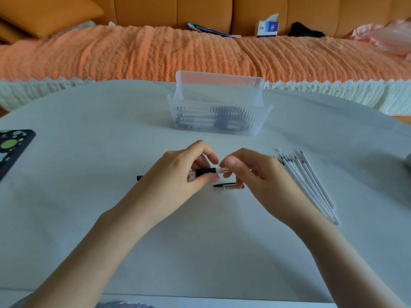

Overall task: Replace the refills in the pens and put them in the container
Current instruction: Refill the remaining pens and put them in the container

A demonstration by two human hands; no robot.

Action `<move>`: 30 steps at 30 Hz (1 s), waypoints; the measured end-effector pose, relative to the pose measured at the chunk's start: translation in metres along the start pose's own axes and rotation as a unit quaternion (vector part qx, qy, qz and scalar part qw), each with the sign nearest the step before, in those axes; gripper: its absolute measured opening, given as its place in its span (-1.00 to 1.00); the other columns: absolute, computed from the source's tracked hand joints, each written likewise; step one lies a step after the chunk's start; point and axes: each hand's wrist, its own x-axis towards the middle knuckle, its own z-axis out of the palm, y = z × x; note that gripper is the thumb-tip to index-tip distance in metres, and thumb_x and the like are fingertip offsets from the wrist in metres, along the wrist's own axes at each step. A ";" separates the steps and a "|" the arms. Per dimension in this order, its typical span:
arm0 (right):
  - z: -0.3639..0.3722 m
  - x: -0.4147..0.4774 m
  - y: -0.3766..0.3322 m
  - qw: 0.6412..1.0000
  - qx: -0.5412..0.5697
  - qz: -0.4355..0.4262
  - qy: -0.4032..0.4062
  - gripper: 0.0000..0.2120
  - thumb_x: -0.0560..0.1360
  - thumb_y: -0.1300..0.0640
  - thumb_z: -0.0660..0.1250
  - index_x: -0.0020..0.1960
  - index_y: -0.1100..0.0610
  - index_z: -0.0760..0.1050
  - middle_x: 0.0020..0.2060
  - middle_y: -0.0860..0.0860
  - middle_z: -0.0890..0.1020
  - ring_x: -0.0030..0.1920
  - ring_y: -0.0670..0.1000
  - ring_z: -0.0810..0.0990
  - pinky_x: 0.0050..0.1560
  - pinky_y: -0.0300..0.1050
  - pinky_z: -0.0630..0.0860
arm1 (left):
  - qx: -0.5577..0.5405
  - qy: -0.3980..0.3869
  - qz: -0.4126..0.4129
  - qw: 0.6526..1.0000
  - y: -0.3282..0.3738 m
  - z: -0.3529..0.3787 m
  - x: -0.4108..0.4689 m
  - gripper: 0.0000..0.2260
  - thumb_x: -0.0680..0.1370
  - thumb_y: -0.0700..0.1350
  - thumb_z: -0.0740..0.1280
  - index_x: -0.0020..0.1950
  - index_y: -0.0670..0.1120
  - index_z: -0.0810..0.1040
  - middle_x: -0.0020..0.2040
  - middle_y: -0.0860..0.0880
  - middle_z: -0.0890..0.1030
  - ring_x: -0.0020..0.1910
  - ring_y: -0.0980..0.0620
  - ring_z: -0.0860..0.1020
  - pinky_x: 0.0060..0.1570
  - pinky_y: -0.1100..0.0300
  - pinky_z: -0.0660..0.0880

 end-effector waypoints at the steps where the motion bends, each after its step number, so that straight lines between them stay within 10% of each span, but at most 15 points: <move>1: -0.001 0.000 0.000 1.000 0.004 0.000 -0.002 -0.77 0.45 -0.17 0.25 -0.12 -0.04 0.55 -0.26 -0.17 0.62 -0.30 -0.14 0.54 -0.29 -0.34 0.40 | 0.001 0.000 0.000 1.000 0.000 0.000 0.000 -0.83 0.44 -0.04 0.42 -0.06 0.06 0.46 -0.22 0.16 0.62 -0.13 0.18 0.56 -0.08 0.16 0.47; 23: -0.001 -0.001 0.001 1.000 0.027 0.001 0.004 -0.93 0.45 0.11 0.38 -0.21 0.02 0.57 -0.37 -0.13 0.63 -0.35 -0.18 0.52 -0.31 -0.29 0.37 | 0.010 0.007 0.035 0.999 0.001 0.001 0.001 -0.88 0.42 -0.12 0.45 -0.12 -0.02 0.54 -0.23 0.24 0.59 -0.17 0.32 0.54 -0.16 0.49 0.38; 30: -0.002 0.000 0.000 0.999 0.042 0.007 0.025 -0.93 0.46 0.10 0.37 -0.20 0.02 0.58 -0.32 -0.08 0.65 -0.36 -0.12 0.55 -0.26 -0.13 0.47 | 0.023 0.018 0.017 0.999 0.000 -0.001 0.000 -0.84 0.41 -0.03 0.45 -0.07 0.05 0.54 -0.19 0.19 0.62 -0.14 0.22 0.58 -0.10 0.26 0.47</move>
